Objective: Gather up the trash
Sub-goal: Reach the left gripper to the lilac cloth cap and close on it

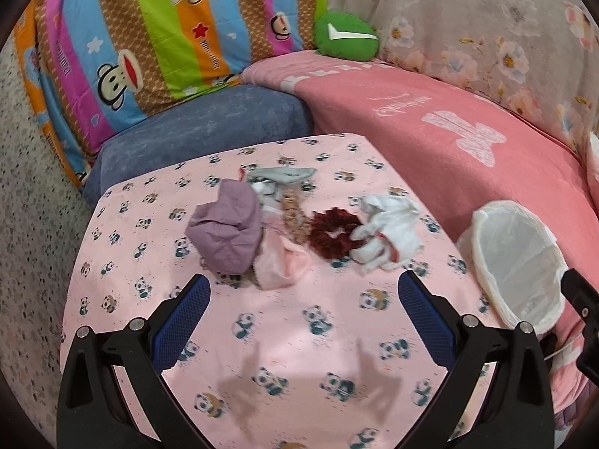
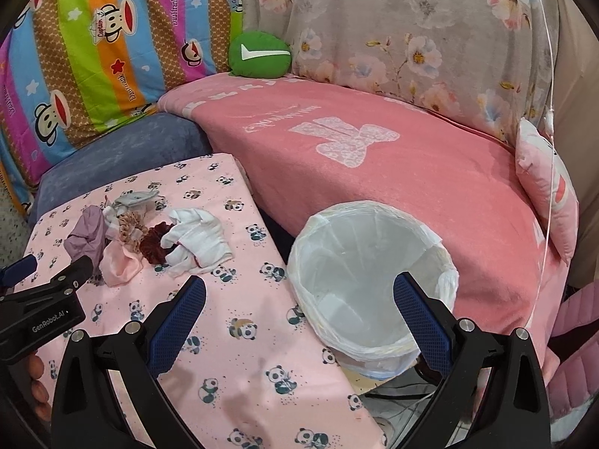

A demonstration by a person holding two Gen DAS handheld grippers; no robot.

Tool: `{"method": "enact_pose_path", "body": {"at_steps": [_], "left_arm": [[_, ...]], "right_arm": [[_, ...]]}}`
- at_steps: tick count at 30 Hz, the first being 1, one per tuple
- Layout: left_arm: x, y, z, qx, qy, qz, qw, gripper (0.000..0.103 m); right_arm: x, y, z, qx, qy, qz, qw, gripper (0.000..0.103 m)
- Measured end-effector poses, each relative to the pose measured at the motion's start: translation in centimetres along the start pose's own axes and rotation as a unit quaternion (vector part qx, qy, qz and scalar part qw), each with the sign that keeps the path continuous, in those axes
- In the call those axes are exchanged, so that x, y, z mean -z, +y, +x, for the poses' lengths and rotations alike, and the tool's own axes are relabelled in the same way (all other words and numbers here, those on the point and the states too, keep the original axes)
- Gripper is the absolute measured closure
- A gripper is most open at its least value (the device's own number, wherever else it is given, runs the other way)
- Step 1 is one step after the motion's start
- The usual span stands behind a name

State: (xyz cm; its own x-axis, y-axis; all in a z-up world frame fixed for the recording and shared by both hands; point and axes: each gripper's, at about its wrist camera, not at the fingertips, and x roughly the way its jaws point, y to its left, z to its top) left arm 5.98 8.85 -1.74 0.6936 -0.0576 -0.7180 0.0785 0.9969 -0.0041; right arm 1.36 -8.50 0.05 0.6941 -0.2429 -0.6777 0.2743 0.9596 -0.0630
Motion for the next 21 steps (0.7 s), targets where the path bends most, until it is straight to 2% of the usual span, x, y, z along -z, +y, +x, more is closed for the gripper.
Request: {"method": "enact_pose_path", "body": {"at_steps": [9,18,21], "left_arm": [[-1.4,6.3,4.3,0.009,0.027,-0.039,0.9988,0.007],[-2.4,11.2,8.4,0.046,0.053,-0.093,0.9932,0.007],[-2.6,12.2,9.3,0.070,0.061,-0.109,0.9898,0.015]], "right_arm": [[-1.2,4.7,4.0,-0.036,0.020,0.002,0.999,0.005],[-1.9,9.5,7.3,-0.048,0.036,-0.016,0.998,0.005],[-2.2,11.3,8.5,-0.056,0.042,-0.025,0.997,0.005]]}}
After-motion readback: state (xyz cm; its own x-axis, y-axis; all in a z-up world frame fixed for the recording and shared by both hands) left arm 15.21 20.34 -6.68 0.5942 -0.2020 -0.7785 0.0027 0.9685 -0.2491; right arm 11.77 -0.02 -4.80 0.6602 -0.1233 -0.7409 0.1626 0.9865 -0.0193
